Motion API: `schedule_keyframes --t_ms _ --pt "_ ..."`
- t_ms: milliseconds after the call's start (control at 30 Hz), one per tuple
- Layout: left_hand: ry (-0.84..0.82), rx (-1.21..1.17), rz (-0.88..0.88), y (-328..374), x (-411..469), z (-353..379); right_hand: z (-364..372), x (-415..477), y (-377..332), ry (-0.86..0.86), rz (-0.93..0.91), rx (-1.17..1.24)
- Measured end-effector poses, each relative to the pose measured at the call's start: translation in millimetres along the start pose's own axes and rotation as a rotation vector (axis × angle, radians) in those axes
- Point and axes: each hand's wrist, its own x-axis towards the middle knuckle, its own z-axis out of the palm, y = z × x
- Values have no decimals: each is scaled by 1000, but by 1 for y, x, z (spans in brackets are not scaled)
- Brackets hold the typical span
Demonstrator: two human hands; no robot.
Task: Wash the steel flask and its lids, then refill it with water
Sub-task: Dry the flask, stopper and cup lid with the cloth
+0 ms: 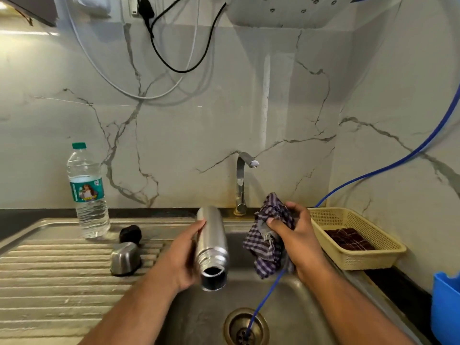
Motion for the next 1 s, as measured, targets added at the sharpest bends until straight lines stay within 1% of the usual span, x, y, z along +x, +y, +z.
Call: schedule_keyframes --t_ms 100,167,200,267,333,400,433,467,500,567,600,633,667,700,733,800,833,867,900,933,967,1000 --pt "-59 42 14 2 5 -2 4 -13 -11 -120 -264 -216" --pt "-76 70 19 2 7 -1 11 -24 -13 -194 -477 -394" --pt "-60 77 31 0 8 0 16 -30 -12 -251 -597 -492" --pt "-60 66 -2 -1 11 1 27 -41 -7 -422 -799 -666" --pt "-77 10 10 0 15 -3 34 -46 -1 -589 -933 -841" --pt "-60 15 47 0 18 -1 37 -43 1 -677 -1037 -992" --pt "-88 14 38 -2 20 -1 38 -38 3 -672 -1039 -1009" --pt "-96 21 -2 -3 17 1 38 -33 4 -623 -989 -977" --pt "-133 39 -40 -4 18 3 39 -25 4 -534 -889 -903" --pt "-217 56 -53 -10 19 6 39 -5 3 -306 -702 -740" --pt "-215 69 -33 -11 19 8 39 5 3 -195 -649 -717" --pt "-240 68 -29 -12 23 7 39 9 4 -128 -619 -730" --pt "-258 78 -24 -12 19 9 39 8 5 -112 -624 -757" --pt "-277 81 -29 -13 21 7 39 0 6 -151 -668 -796" --pt "-277 87 -27 -11 19 5 40 -12 7 -251 -736 -841" --pt "-261 93 -10 -8 18 1 39 -38 7 -550 -917 -940" --pt "-278 88 -1 -6 20 -2 35 -45 8 -705 -1045 -990" --pt "-282 85 -11 -5 19 -1 31 -47 8 -815 -1166 -1034" --pt "-282 89 -21 -5 21 -2 27 -43 8 -847 -1243 -1065" --pt "-291 88 -28 -5 19 -1 25 -37 9 -792 -1266 -1074" --pt "-307 102 -35 -5 17 1 23 -30 11 -657 -1232 -1059" --pt "-331 135 -34 -6 15 3 22 -22 11 -463 -1146 -1011"
